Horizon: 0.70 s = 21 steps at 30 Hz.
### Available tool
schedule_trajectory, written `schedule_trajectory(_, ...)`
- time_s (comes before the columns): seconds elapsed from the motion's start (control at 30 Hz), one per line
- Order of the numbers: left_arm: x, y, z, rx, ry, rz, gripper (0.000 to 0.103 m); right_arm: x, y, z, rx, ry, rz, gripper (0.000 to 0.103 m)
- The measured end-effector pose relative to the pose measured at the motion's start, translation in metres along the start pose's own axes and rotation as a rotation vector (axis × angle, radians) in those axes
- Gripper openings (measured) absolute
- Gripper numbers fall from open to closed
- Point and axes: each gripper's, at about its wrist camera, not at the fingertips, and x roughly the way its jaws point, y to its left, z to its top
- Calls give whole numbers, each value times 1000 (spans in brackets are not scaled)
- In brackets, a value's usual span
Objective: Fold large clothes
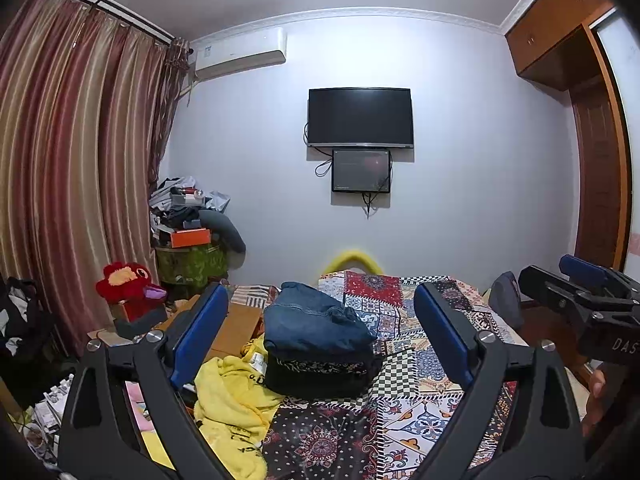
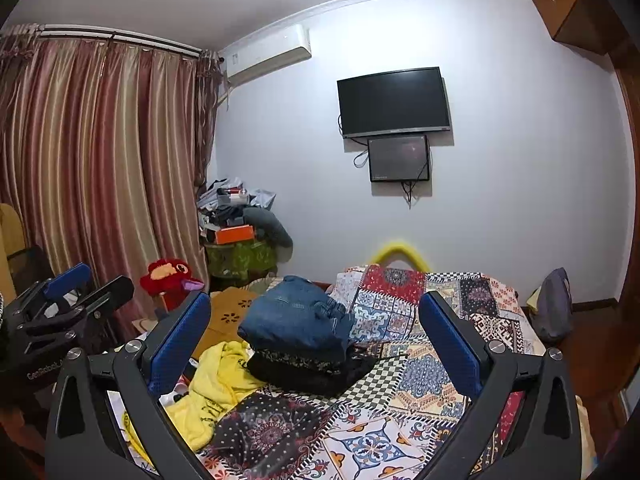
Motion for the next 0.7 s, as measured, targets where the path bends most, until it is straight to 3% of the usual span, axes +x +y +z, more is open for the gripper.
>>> schedule_trajectory(0.7,11,-2,-10,-2,25,0,95,-4,-2,-4,5,38,6,103)
